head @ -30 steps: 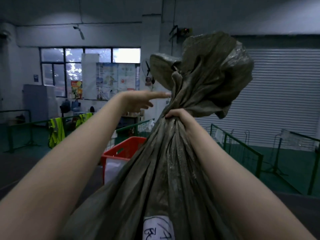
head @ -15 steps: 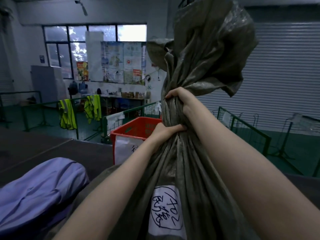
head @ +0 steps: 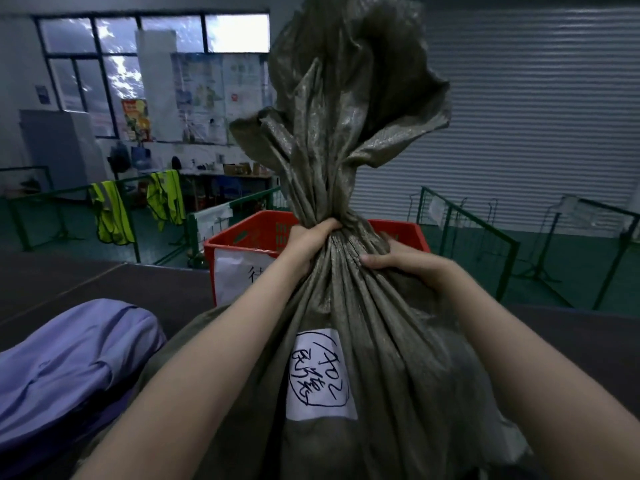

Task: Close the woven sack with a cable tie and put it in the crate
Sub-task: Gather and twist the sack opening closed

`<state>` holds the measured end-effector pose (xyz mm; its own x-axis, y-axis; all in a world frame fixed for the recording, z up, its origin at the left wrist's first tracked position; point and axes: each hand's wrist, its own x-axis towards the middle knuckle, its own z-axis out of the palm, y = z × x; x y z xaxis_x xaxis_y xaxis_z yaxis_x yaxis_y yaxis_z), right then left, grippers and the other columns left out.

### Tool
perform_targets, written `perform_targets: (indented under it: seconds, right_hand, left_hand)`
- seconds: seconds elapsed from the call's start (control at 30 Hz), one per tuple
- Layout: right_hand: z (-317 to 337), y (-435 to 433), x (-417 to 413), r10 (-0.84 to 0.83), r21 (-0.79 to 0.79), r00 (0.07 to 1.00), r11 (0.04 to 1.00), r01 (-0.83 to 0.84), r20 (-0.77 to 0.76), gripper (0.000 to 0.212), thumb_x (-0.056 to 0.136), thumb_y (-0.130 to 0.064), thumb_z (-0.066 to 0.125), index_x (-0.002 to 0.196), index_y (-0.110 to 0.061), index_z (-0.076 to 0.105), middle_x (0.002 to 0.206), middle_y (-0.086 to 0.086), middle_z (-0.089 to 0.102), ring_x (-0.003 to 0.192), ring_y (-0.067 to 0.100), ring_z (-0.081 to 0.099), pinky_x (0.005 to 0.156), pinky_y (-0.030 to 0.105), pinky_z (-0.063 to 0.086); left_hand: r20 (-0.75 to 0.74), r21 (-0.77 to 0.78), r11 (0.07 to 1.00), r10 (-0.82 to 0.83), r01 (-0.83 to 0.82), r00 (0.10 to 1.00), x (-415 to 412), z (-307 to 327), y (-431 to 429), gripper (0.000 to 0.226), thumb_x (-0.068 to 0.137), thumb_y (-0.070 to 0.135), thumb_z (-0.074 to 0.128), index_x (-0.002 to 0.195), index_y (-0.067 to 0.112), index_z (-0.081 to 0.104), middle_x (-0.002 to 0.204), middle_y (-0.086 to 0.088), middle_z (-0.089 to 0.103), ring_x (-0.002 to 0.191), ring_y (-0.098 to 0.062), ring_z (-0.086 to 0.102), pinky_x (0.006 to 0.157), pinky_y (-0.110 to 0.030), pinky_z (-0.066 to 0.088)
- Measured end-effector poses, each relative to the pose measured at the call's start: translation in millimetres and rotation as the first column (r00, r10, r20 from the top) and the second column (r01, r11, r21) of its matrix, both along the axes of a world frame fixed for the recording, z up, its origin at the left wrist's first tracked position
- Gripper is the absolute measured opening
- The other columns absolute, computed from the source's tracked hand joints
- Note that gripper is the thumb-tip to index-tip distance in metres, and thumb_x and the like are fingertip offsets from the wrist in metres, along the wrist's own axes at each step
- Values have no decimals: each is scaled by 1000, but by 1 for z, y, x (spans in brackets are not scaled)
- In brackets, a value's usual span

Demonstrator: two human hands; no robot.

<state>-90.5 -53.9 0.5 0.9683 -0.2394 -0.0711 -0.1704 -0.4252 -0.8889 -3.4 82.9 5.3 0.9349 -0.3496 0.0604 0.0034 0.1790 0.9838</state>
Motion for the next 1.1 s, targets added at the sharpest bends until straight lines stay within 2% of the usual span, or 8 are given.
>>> perform_targets:
  seconds: [0.13,0.23,0.4,0.5,0.63,0.73,0.83,1.1]
  right_hand:
    - [-26,33,21,79,157,990,983,-97,121,61,74,-24,74,127,-11,48,128,9,58,116,22,56,108,37,40]
    - [-37,43,37,102,133,987,984,-118,126,73,67,-29,76,132,-9,50,129,7,60,118,21,57,107,37,41]
    - [-43,45,38,3,101,978,995,-25,207,36,90,-3,56,125,1,54,116,13,61,105,19,55,91,28,43]
    - [-41,50,39,34,0,982,999,-35,187,40,88,0,55,128,0,54,131,17,58,117,23,55,101,30,42]
    - [-29,52,25,73,-17,982,997,-71,173,35,87,-5,61,121,3,60,111,10,63,106,19,58,97,28,45]
    - [-14,38,8,103,-147,994,985,-95,48,36,84,-32,65,110,-8,66,100,1,68,96,13,64,86,19,48]
    - [-6,-1,-6,-58,-202,998,978,54,-11,61,83,-60,50,126,-17,60,130,1,58,124,18,52,104,27,37]
    - [-70,-43,-32,-172,-212,924,972,103,-342,64,83,-44,59,132,-5,49,133,11,54,112,27,57,92,39,49]
  left_hand:
    - [-52,57,998,1,2,999,0,-3,-6,53,77,14,70,122,-6,50,118,-13,62,102,-25,61,87,-31,50]
    - [-36,114,993,28,-23,999,3,-4,-4,52,78,16,69,122,-5,52,120,-17,62,107,-28,61,84,-28,47]
    - [82,296,952,-107,78,991,2,-10,8,71,72,35,76,129,2,51,125,-5,58,112,-22,57,96,-30,45]
    - [129,502,852,-243,148,962,-5,-12,16,75,68,43,77,128,5,54,124,0,58,115,-19,56,96,-25,42]
    - [161,405,914,-73,1,984,-4,-13,9,61,71,32,78,118,-1,61,114,-8,64,98,-16,59,83,-21,42]
    - [151,343,936,28,-79,988,-1,-17,0,55,70,29,77,112,-4,63,116,-14,67,104,-23,63,91,-27,49]
    - [121,246,966,50,-78,991,3,-19,1,61,69,31,75,117,-4,59,119,-14,65,109,-27,62,100,-38,48]
    - [51,74,991,110,-113,993,0,-22,-3,61,62,19,79,113,-7,60,113,-8,65,100,-21,64,92,-32,52]
